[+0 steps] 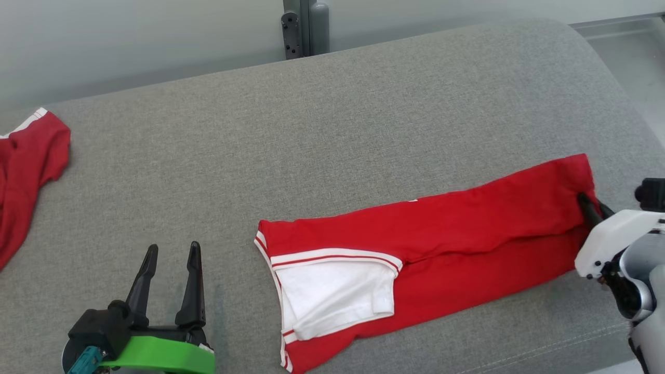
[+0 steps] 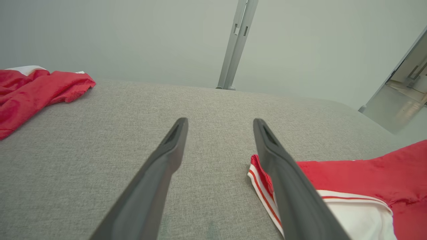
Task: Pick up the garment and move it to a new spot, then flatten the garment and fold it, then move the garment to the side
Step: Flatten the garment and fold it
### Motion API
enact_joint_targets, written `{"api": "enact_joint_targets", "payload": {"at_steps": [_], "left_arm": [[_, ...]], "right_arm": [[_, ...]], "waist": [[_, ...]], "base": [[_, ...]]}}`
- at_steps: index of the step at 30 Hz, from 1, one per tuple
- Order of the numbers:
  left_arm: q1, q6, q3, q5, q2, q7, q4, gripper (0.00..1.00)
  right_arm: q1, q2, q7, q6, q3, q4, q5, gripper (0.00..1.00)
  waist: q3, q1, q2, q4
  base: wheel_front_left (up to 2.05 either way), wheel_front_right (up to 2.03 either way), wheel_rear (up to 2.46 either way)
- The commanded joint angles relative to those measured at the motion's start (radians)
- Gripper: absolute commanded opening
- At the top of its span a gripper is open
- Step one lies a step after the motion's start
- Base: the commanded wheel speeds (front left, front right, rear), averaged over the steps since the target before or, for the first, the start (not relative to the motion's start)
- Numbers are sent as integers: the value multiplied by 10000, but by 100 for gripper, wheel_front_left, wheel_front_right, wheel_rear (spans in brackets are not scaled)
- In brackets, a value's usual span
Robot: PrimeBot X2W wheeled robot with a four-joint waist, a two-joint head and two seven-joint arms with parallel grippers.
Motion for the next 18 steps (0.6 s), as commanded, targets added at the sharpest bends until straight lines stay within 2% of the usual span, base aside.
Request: {"api": "enact_joint_targets", "payload": {"at_steps": [1,11,18], "left_arm": [[-142,-23,68,68,-4,-29,55,100],[76,-159,104,223,-338,-28,275,100],[185,-255,153,305,-487,-28,359,100]], "right_arm": [[161,96,119,-1,196,-306,206,0],[1246,820,1195,2,1715,-3437,2585,0],[1642,1366,1588,2,3023,-4411,3070,0]], "waist": [[-61,0,0,36],[-498,0,0,781],[-739,0,0,1338]], "base": [[0,0,0],[0,0,0],[0,0,0]]}}
